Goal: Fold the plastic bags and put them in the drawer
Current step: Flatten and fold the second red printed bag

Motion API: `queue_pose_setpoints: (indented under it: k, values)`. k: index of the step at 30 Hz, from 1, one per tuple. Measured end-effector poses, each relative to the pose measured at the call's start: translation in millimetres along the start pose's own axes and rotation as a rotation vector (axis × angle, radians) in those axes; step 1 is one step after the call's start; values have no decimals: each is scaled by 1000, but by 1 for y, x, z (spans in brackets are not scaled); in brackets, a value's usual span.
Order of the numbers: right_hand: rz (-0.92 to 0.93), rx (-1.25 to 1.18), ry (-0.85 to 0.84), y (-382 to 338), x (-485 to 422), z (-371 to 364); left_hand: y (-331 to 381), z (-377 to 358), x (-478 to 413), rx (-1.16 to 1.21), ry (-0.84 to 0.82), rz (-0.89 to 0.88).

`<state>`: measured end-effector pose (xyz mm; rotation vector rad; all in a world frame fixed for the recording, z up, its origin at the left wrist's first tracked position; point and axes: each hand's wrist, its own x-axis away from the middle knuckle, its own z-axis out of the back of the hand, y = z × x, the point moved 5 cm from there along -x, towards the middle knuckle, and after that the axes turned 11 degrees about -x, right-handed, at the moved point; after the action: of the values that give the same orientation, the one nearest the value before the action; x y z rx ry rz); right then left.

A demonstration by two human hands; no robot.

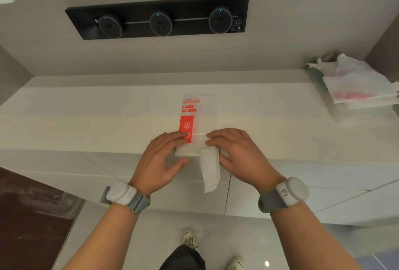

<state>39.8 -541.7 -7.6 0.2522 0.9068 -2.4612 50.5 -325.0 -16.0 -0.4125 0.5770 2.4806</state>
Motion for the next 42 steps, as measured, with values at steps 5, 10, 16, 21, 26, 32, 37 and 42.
queue_pose_setpoints:
  k: [5, 10, 16, 21, 26, 32, 37, 42]
  values:
    - [-27, -34, 16, -5, -8, 6, 2, 2, -2, 16, 41, 12]
    - [-152, -211, 18, -4, -35, 20, -6, 10, -27, 175, 59, 107]
    - [-335, -326, 71, 12, -56, 25, -23, 6, -59, 387, -10, 323]
    - [-422, -265, 49, 25, -68, 22, -41, -3, -86, 313, -16, 357]
    - [-461, -74, 11, 33, -76, 21, -48, -9, -101, 143, -85, 302]
    - [-453, 58, 23, 36, -87, 24, -48, -9, -112, 9, -104, 229]
    - [-323, -94, 30, 37, -95, 16, -48, -12, -112, -26, -107, 158]
    - [-373, -219, 131, 42, -105, 13, -50, -13, -110, -4, -78, 142]
